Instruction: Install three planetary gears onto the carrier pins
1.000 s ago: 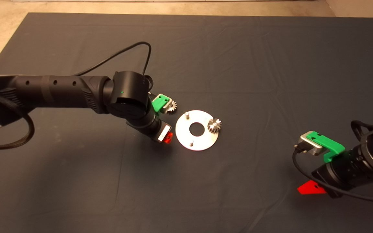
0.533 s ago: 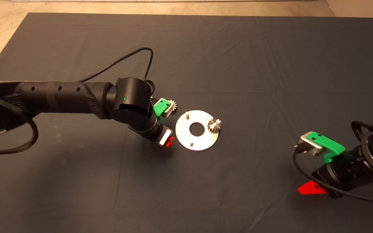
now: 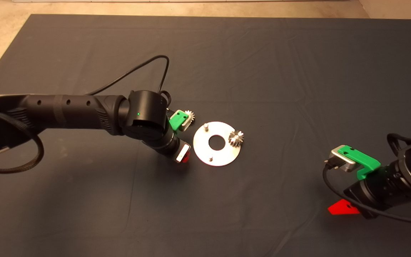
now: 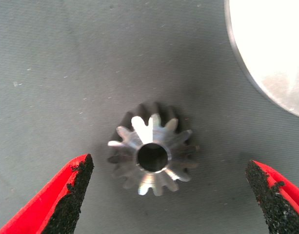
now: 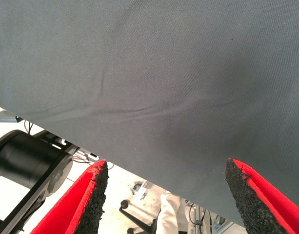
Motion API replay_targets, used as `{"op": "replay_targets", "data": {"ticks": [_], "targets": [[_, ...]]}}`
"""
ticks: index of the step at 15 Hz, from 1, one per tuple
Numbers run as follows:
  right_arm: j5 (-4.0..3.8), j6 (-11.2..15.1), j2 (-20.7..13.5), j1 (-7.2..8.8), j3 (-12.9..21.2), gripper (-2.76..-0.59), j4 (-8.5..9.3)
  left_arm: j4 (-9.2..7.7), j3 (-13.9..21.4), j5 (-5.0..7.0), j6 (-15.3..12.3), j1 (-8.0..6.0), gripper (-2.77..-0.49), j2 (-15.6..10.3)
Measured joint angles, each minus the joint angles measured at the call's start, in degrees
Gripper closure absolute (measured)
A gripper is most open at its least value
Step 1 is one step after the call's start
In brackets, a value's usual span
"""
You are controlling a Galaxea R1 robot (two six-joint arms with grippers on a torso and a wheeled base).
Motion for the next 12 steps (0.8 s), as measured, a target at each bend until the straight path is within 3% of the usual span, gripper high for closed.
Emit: {"op": "replay_targets", "data": {"ticks": [12], "targets": [[0.00, 0.00, 0.00, -0.01, 0.00, -1.76, -0.01, 0.15, 0.00, -0.13, -0.02, 0.12, -1.66, -0.02]]}}
